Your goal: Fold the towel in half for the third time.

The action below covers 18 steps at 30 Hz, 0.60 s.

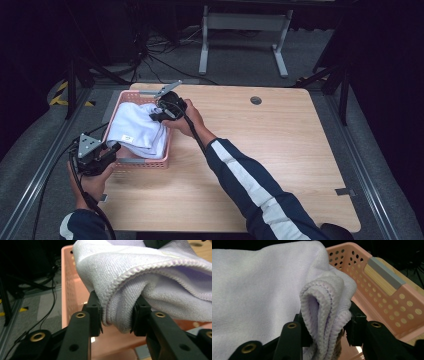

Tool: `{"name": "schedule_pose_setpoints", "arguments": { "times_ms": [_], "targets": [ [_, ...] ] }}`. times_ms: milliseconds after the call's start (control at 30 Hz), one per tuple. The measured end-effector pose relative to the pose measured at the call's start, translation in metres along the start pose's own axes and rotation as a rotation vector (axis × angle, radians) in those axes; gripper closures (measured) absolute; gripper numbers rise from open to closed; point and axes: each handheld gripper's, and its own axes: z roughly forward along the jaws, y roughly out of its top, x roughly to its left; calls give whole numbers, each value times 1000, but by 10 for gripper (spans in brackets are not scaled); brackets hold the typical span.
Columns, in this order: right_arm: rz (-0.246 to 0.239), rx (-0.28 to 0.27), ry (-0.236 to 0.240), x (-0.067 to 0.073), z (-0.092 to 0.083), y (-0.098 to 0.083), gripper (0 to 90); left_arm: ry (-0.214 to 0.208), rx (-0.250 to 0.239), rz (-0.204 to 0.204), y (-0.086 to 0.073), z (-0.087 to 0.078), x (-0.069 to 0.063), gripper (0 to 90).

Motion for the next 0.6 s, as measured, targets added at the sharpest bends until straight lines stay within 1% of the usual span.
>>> {"name": "schedule_pose_setpoints", "arguments": {
  "times_ms": [33,67,100,133,167,200,233,267,300,333,367,400,433,467,500,533,567,600],
  "targets": [
    [5,21,-6,0,4,-3,578,7,7,10,-1,1,-1,623],
    [5,21,-6,0,4,-3,578,7,7,10,-1,1,-1,603],
    [4,27,-19,0,6,-4,559,3,10,2,-1,1,-1,603],
    [4,41,-46,0,7,-6,522,-1,16,-1,-2,1,-1,562],
    [-1,50,-64,0,8,-7,509,5,33,-4,-1,0,-2,530],
    [0,52,-67,0,7,-9,494,19,48,4,-1,-1,-3,478],
    [8,48,-64,0,6,-11,479,18,55,13,-1,-3,-4,431],
    [1,44,-69,1,3,-13,479,5,44,20,-1,-7,-5,387],
    [-8,39,-72,2,0,-15,479,5,40,30,0,-10,-6,370],
    [-12,32,-64,2,-4,-16,469,3,32,26,0,-14,-7,357],
    [-16,23,-54,2,-8,-17,454,-18,14,15,1,-18,-8,341],
    [-25,16,-51,3,-12,-18,453,-35,-2,22,2,-23,-11,329],
    [-30,10,-48,4,-19,-20,441,-50,-21,25,3,-27,-16,295],
    [-35,1,-25,6,-26,-23,425,-73,-36,31,4,-31,-22,279],
    [-35,1,-25,6,-26,-23,425,-73,-36,31,4,-31,-22,263],
    [-58,-5,-18,9,-34,-26,424,-95,-45,43,4,-34,-30,263],
    [-80,3,-24,12,-41,-30,423,-98,-38,67,5,-34,-35,258],
    [-91,5,-19,13,-46,-33,416,-103,-36,84,5,-35,-41,253]
  ]
}}
